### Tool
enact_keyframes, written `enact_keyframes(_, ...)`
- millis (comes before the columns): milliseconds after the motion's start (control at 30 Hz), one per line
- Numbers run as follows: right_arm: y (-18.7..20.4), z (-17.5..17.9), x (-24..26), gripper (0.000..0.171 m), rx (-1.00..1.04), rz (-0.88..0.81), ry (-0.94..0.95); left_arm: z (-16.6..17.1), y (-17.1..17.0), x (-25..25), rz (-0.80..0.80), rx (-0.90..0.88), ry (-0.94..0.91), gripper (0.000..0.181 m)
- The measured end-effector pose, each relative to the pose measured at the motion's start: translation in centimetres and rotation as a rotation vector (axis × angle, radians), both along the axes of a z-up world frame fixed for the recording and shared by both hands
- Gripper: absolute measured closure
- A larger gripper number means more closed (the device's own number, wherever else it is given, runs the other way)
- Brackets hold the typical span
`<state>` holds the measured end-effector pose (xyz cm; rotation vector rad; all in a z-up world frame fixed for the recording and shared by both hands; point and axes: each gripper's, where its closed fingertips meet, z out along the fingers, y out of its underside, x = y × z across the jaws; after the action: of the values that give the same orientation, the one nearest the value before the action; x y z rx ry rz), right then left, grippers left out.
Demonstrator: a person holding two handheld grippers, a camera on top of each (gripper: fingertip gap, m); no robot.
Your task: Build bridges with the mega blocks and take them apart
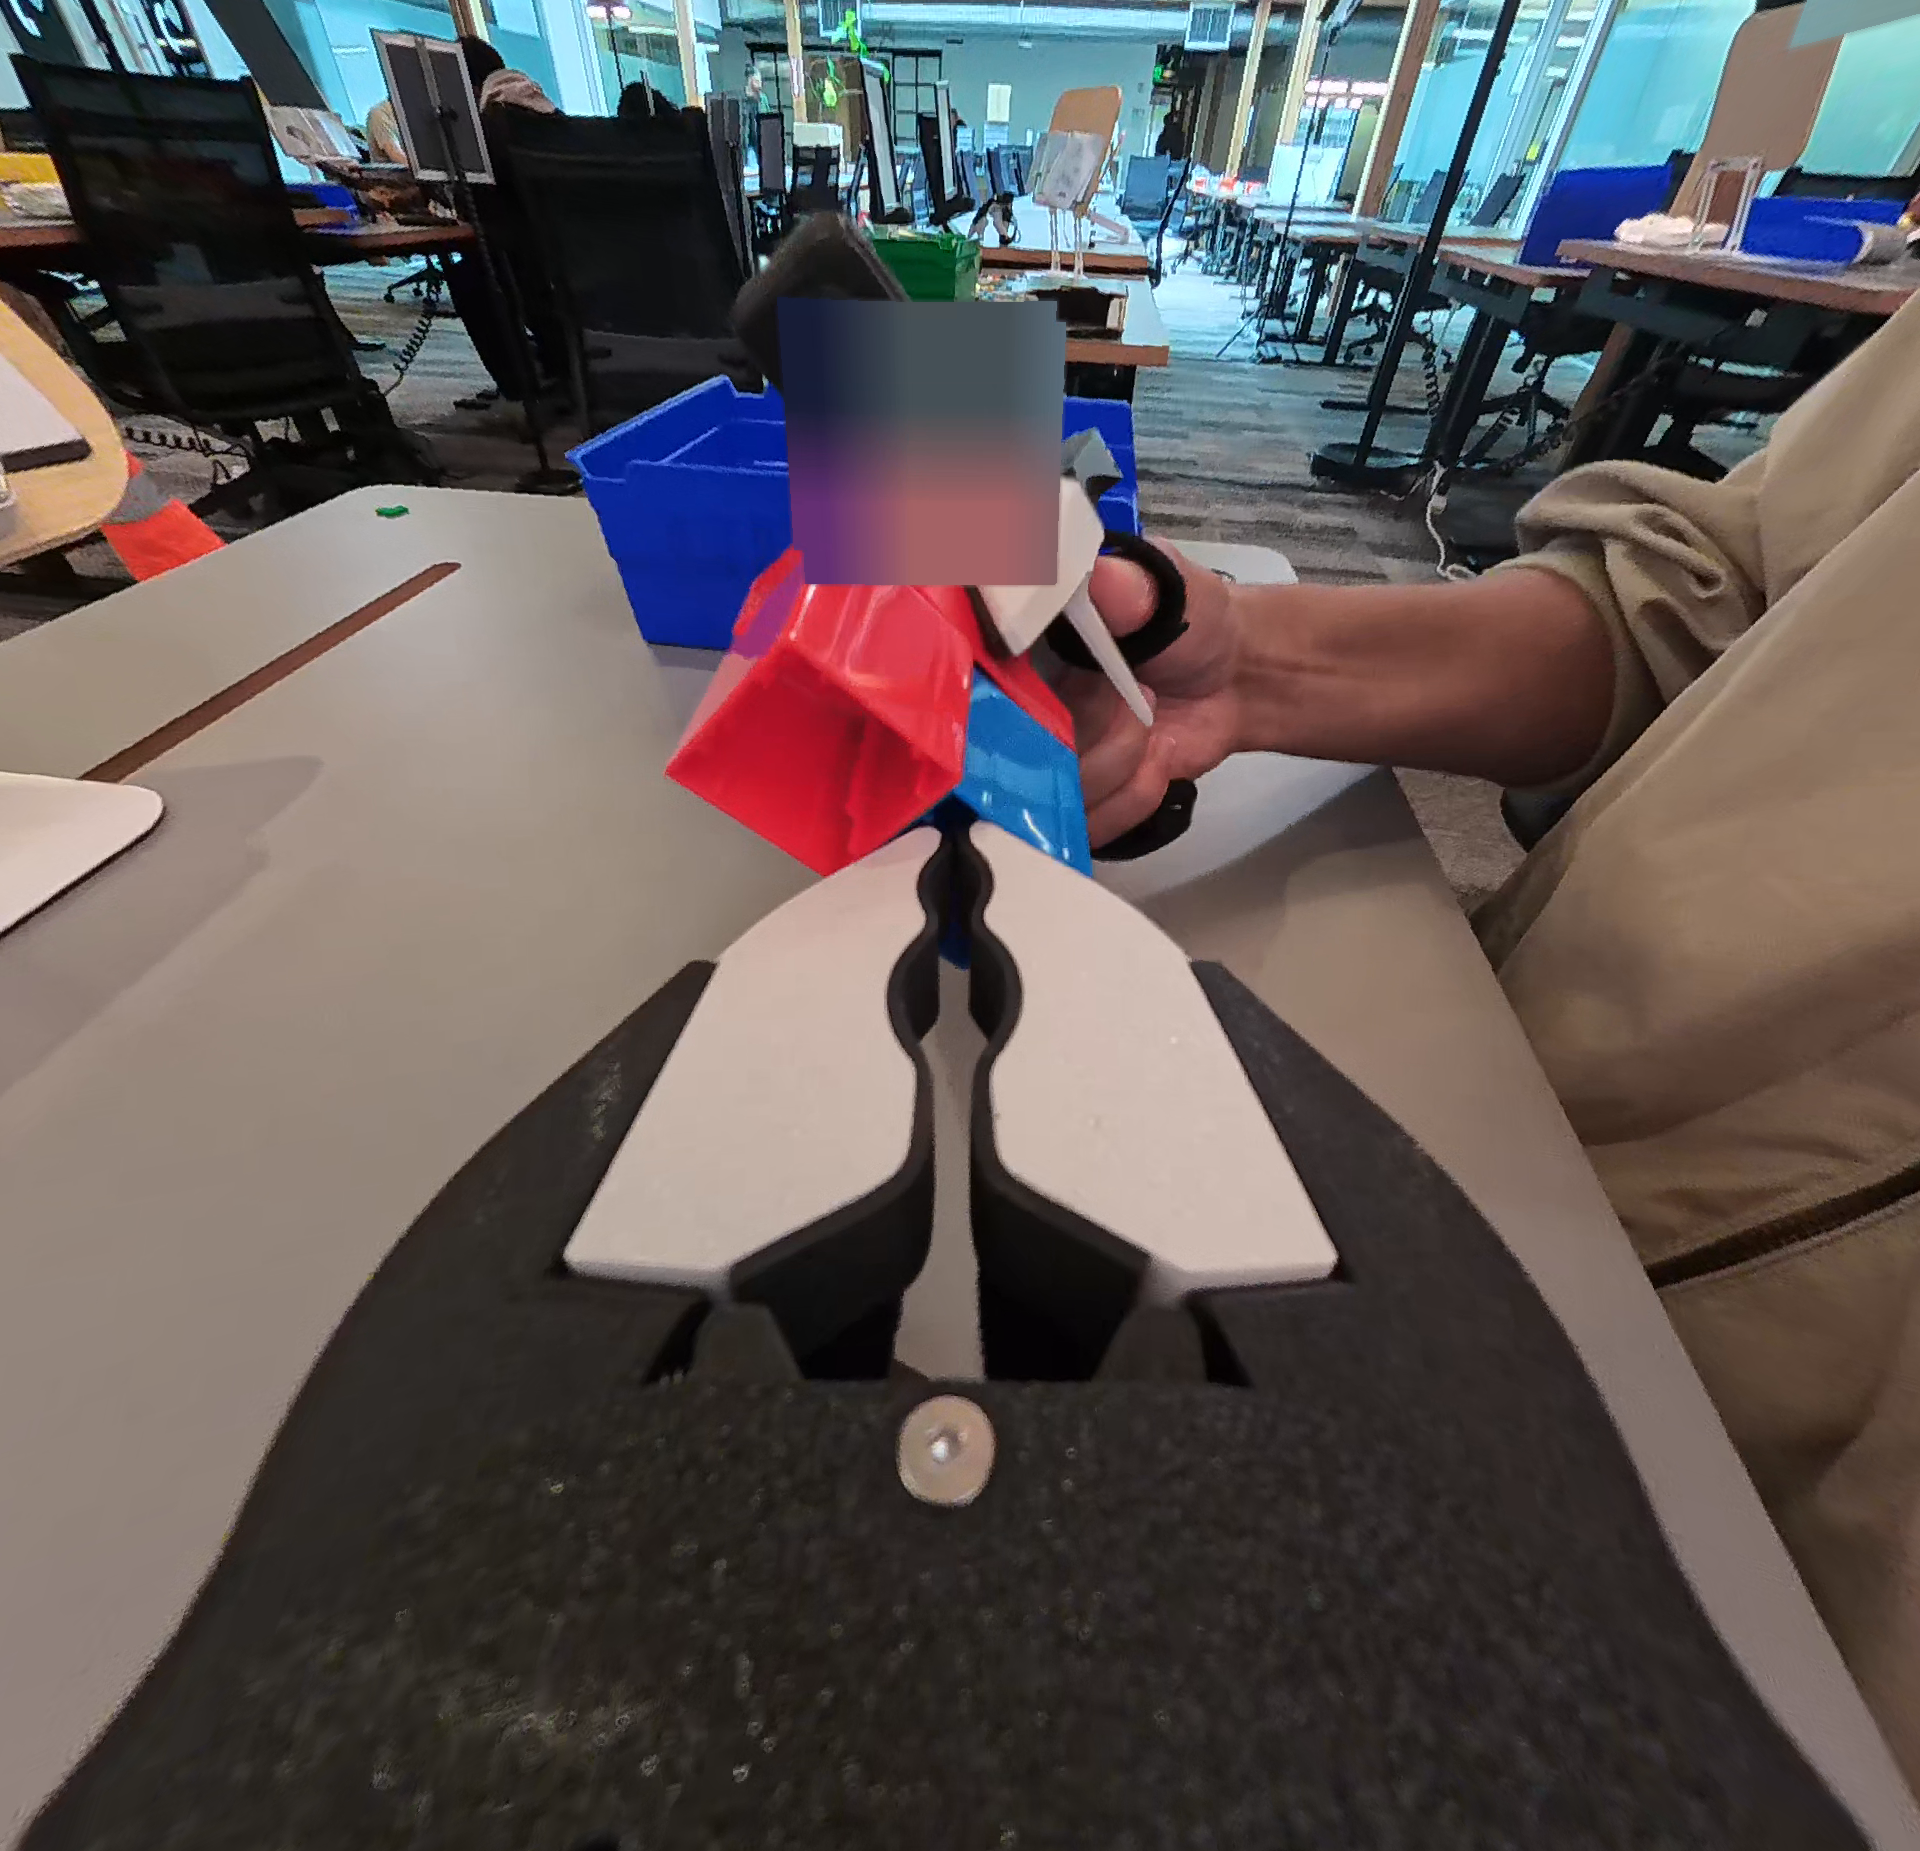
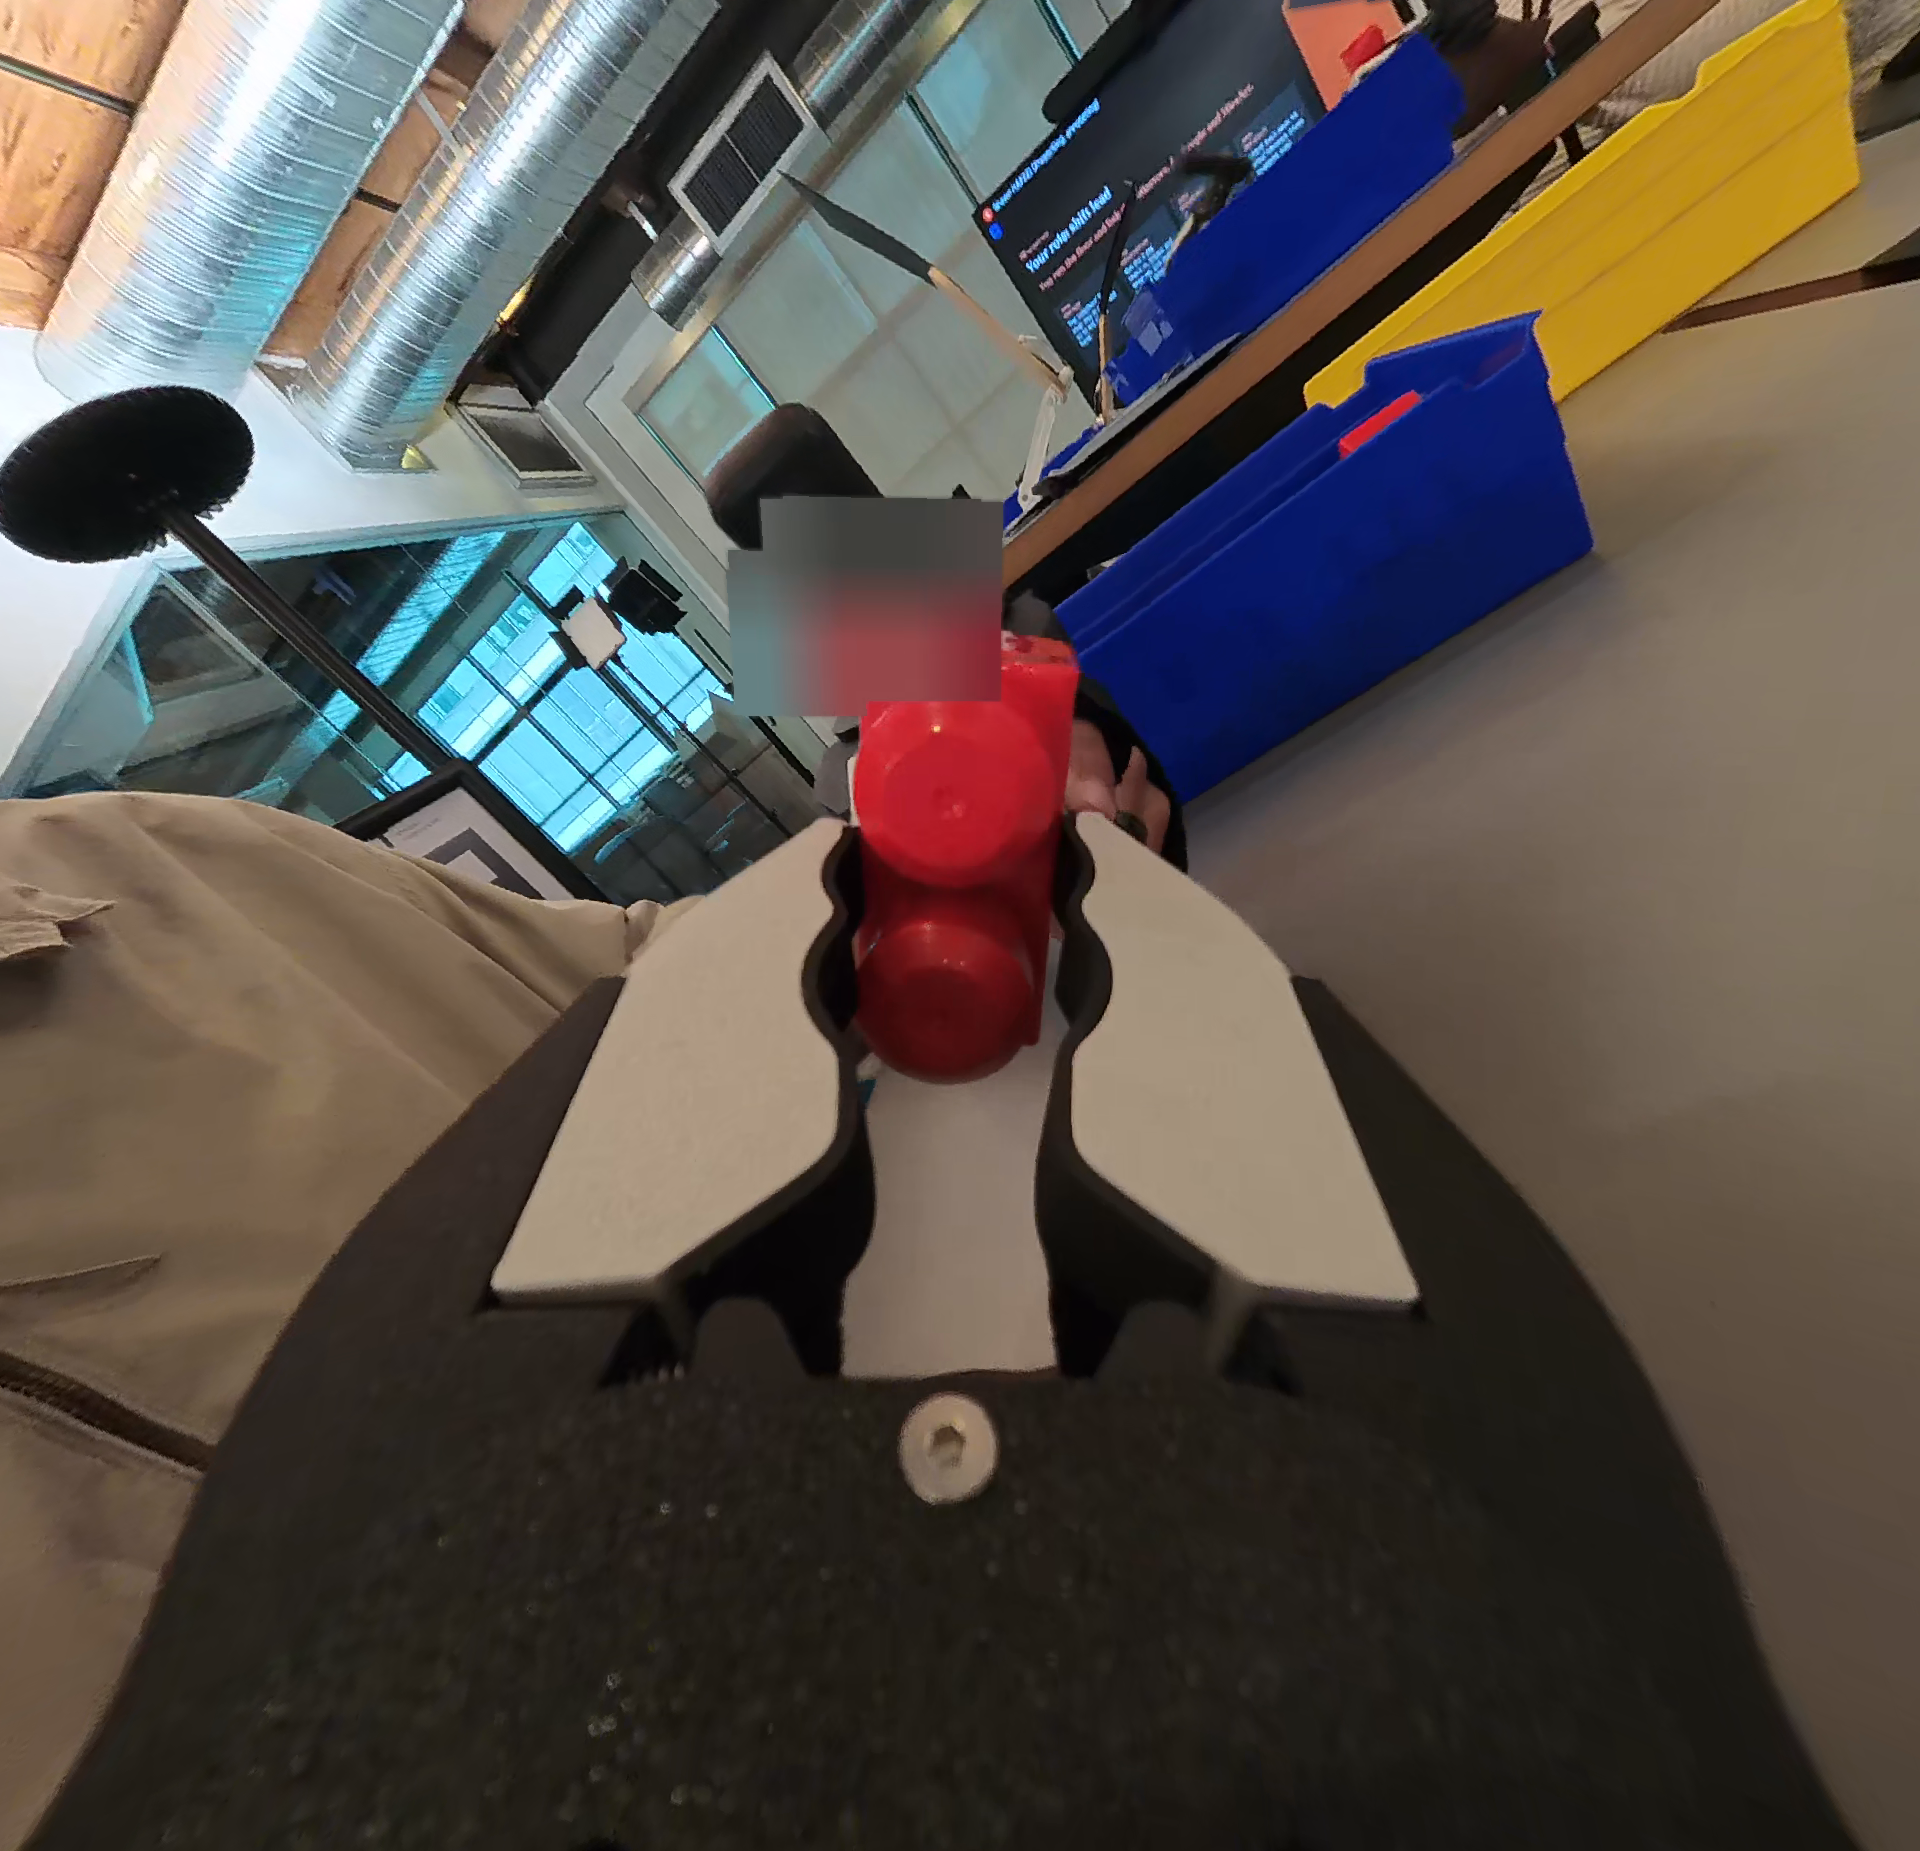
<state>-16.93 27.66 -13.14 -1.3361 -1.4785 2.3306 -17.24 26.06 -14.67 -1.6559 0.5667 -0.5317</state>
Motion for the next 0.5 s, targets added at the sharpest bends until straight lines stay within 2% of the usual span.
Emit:
enact_keyframes(233, 0.6, 0.7, 0.1, 0.136, -0.026, -0.004, 0.024, 0.0, -0.1, 0.3, -0.005, -0.002, 0.018, 0.181)
enact_keyframes(500, 0.2, 0.5, 0.8, 0.136, 0.056, 0.016, 0.017, 2.1, -0.8, -2.1, 0.038, 0.039, -0.014, 0.181)
